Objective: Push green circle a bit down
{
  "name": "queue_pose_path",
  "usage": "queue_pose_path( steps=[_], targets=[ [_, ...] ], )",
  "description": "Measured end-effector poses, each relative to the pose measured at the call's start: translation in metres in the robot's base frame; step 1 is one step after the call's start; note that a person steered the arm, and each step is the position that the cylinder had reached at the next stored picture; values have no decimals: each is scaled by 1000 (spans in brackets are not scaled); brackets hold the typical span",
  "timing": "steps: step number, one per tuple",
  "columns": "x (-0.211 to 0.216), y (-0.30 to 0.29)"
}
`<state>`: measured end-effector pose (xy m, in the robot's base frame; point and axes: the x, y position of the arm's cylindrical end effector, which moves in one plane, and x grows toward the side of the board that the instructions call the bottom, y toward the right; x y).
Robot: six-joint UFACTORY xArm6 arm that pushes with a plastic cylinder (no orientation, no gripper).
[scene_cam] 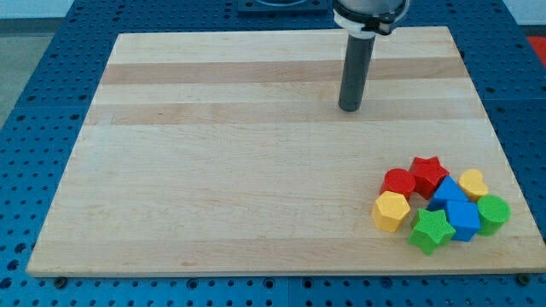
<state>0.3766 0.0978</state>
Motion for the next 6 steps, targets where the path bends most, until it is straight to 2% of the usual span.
queue_pose_path(
  steps=[2,3,4,5,6],
  targets=[
    [-2,0],
    [2,34],
    [41,116],
    [48,151],
    [106,158]
  ],
)
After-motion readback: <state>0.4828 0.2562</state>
